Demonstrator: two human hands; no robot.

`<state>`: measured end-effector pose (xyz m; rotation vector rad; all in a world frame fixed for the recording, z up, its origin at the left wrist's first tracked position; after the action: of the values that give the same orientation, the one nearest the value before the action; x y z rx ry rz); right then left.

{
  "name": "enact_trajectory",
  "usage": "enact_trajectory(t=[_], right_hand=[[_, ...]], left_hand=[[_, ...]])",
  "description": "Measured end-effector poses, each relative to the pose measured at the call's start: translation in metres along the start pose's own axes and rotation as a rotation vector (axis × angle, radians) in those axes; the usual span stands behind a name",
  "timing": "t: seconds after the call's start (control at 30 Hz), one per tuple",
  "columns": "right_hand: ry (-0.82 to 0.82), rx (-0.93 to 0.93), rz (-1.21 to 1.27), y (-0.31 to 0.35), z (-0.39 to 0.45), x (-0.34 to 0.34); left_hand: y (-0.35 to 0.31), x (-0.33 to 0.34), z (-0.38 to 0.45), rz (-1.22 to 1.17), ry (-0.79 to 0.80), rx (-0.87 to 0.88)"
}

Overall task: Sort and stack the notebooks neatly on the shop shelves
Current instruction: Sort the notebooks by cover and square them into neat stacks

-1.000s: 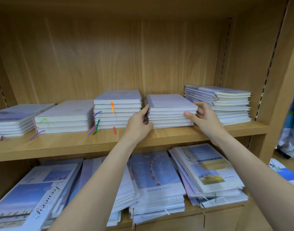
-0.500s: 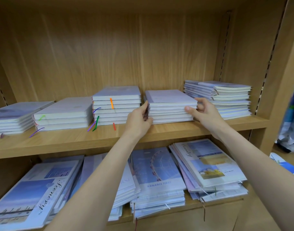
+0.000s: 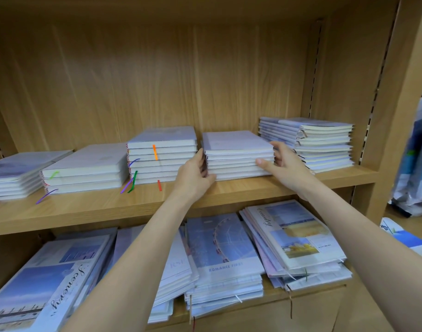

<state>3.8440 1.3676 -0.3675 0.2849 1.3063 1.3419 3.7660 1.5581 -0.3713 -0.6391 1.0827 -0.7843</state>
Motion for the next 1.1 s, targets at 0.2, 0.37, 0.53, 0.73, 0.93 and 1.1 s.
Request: enact_trajectory(t=[0.2,0.37,0.53,0.73,0.93,1.1], right_hand=[[-0.009,0.024,0.071,0.0006,-0.0025,-0.0010],[-0.027,0.013,0.066,0.0028,-0.0037,-0.0006],[-0.044,-0.003,0.092,0.0029,-0.0032,0.0000],[-0.053,-0.024,0.079,0.0047,-0.0043,-0.0001],[-0.043,-0.007,0.162,0.0025,-0.0044,-0.0007],[-0.040,-0.040,0.169,0.0050,-0.0053,0.0003]], left_hand=[[0.0029,0.0007,0.0009,0.049,-0.020,-0.004],[0.0023,0.0010,0.0016,-0.013,-0.070,-0.016],[0.0061,-0.0004,0.0042,-0.021,-0.107,-0.037],[0.0047,0.0005,0.0046,-0.025,-0.133,-0.002],[0.0001,-0.0009,-0.0002,-0.086,-0.144,0.023],[-0.0015,-0.0008,-0.0007,-0.021,-0.130,0.034]])
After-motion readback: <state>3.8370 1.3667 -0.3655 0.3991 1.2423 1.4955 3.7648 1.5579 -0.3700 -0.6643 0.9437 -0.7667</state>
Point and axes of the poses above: each hand's wrist, its own z-axis towards the middle knuckle, its own x-axis out of the palm, y = z × x, the point moved 5 cm from there along z, towards the middle knuckle, and after that the axes turned 11 degrees about y, right-handed, at the moved point
